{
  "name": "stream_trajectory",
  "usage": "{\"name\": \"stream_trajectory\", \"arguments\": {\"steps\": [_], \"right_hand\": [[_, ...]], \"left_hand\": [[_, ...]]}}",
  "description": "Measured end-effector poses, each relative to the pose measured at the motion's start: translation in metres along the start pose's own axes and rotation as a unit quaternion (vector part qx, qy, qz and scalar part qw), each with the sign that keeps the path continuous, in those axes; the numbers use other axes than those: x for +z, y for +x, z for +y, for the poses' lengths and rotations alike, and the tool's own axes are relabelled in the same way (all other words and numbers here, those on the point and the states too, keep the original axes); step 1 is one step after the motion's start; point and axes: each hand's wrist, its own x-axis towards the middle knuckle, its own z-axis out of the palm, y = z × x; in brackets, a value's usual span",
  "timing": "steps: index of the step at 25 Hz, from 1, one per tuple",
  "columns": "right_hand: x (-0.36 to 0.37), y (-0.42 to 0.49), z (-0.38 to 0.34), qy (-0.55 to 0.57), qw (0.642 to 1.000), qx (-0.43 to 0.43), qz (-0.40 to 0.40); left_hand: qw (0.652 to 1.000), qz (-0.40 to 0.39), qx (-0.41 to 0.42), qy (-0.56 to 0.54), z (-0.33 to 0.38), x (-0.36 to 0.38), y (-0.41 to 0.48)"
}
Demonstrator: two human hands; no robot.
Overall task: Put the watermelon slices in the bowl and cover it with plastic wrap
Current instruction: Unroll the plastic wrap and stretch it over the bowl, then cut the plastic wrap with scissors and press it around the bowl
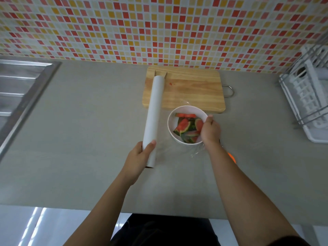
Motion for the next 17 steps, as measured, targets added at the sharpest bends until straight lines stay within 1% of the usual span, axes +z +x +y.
{"name": "stream_trajectory", "arguments": {"steps": [2,5,7,10,11,12,13,14,15,17], "right_hand": [[0.0,0.001,0.001,0.0,1.0,0.015,-0.007],[0.0,0.002,0.004,-0.005,1.0,0.02,-0.008],[-0.001,0.002,0.003,-0.015,0.999,0.033,-0.023],[-0.01,0.003,-0.002,0.01,0.991,0.108,-0.083],[-0.015,0.005,-0.002,0.021,0.988,0.12,-0.094],[-0.021,0.006,-0.001,0.019,0.989,0.113,-0.091],[-0.028,0.004,0.003,-0.003,0.994,0.083,-0.072],[-0.037,0.002,0.008,-0.051,0.997,0.036,-0.043],[-0.047,-0.003,0.014,-0.115,0.993,-0.009,-0.025],[-0.066,-0.015,0.031,-0.24,0.968,-0.062,-0.04]], "left_hand": [[0.998,0.041,0.01,0.043,-0.004,0.003,0.001],[0.979,0.108,0.064,0.16,-0.006,0.008,0.003],[0.973,0.122,0.088,0.176,-0.005,0.008,0.002],[0.969,0.117,0.106,0.19,-0.005,0.007,0.001],[0.97,0.113,0.109,0.186,-0.004,0.007,0.001],[0.971,0.111,0.11,0.182,-0.003,0.009,0.001],[0.971,0.11,0.111,0.183,-0.002,0.01,0.0],[0.97,0.112,0.112,0.186,-0.001,0.01,-0.001],[0.969,0.115,0.113,0.187,-0.001,0.01,-0.001],[0.973,0.116,0.112,0.166,0.002,0.012,-0.006]]}}
